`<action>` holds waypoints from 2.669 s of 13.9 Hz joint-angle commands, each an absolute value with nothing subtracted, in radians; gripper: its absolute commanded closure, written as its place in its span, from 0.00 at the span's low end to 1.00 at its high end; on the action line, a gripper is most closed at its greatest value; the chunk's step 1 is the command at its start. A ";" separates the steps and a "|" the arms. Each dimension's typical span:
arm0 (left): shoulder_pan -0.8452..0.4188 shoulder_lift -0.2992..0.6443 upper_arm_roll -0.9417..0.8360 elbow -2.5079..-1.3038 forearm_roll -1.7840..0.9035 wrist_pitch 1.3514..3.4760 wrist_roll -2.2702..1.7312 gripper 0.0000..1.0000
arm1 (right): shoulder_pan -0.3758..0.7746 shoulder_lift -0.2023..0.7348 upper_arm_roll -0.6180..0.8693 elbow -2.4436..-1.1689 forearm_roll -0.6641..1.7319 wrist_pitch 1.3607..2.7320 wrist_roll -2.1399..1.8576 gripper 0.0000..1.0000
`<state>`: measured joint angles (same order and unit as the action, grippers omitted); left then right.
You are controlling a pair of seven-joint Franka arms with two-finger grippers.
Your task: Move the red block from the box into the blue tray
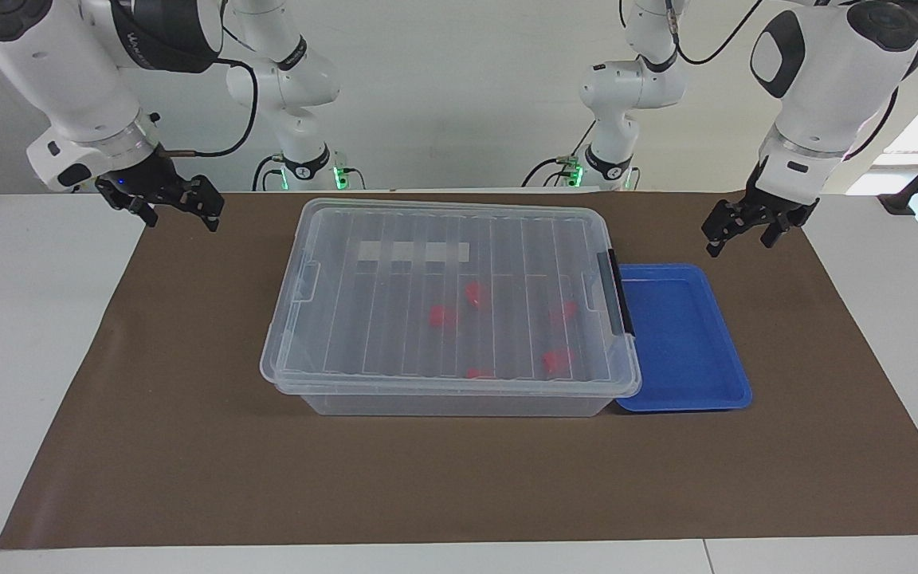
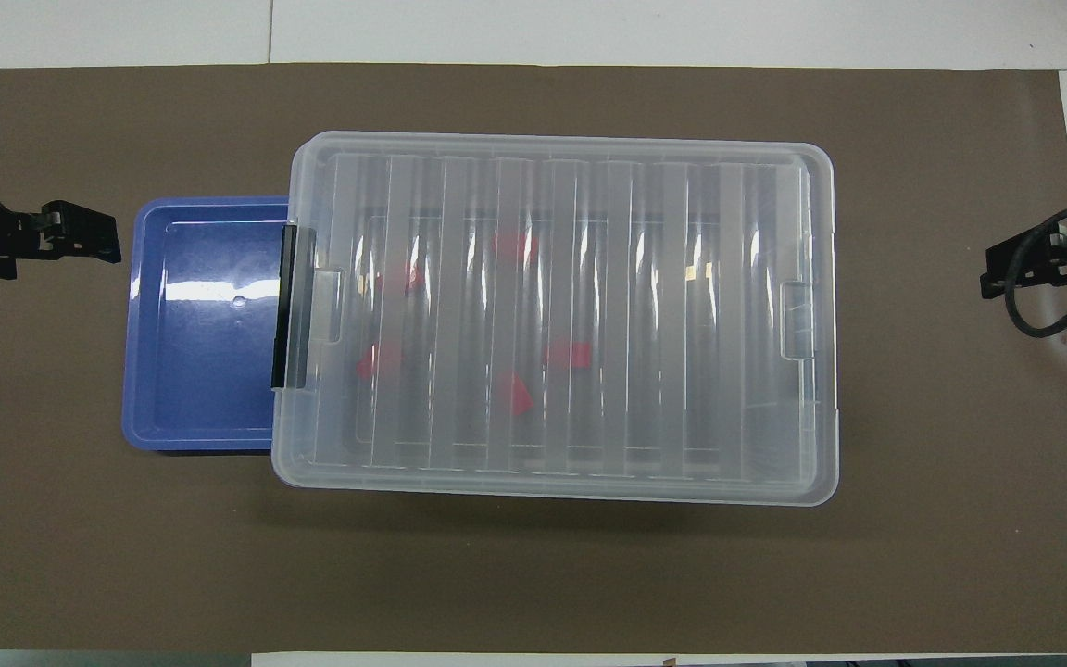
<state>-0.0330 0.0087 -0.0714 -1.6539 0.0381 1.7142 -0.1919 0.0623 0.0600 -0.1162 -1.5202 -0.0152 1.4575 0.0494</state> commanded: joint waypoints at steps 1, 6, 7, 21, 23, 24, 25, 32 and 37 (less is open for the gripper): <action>-0.025 -0.003 -0.077 -1.654 0.049 1.694 -0.189 0.00 | 0.057 0.052 -0.115 -1.520 -0.003 1.463 0.044 0.00; -0.025 -0.003 -0.077 -1.654 0.049 1.695 -0.189 0.00 | 0.061 0.052 -0.110 -1.523 -0.015 1.482 0.043 0.00; -0.025 -0.003 -0.077 -1.654 0.049 1.695 -0.189 0.00 | 0.060 0.052 -0.110 -1.526 -0.015 1.491 0.029 0.00; -0.025 -0.003 -0.077 -1.654 0.049 1.695 -0.189 0.00 | 0.078 0.028 0.055 -1.791 0.032 1.859 0.224 0.00; -0.025 -0.003 -0.077 -1.654 0.049 1.695 -0.189 0.00 | 0.078 0.026 0.058 -1.842 0.031 1.900 0.221 0.00; -0.025 -0.003 -0.077 -1.654 0.049 1.695 -0.189 0.00 | 0.078 0.025 0.058 -1.857 0.031 1.905 0.210 0.00; -0.025 -0.003 -0.077 -1.654 0.049 1.695 -0.189 0.00 | 0.078 0.023 0.058 -1.868 0.031 1.905 0.200 0.00; -0.025 -0.003 -0.077 -1.654 0.049 1.695 -0.189 0.00 | 0.064 0.003 0.055 -1.954 0.015 1.934 0.156 0.00; -0.025 -0.003 -0.077 -1.654 0.049 1.695 -0.189 0.00 | 0.052 -0.012 0.046 -1.996 -0.011 1.956 0.121 0.00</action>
<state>-0.0330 0.0087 -0.0714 -1.6539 0.0381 1.7138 -0.1919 0.0722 0.0210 0.0485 -1.9534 0.0072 1.9268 0.1718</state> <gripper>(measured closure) 0.000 0.000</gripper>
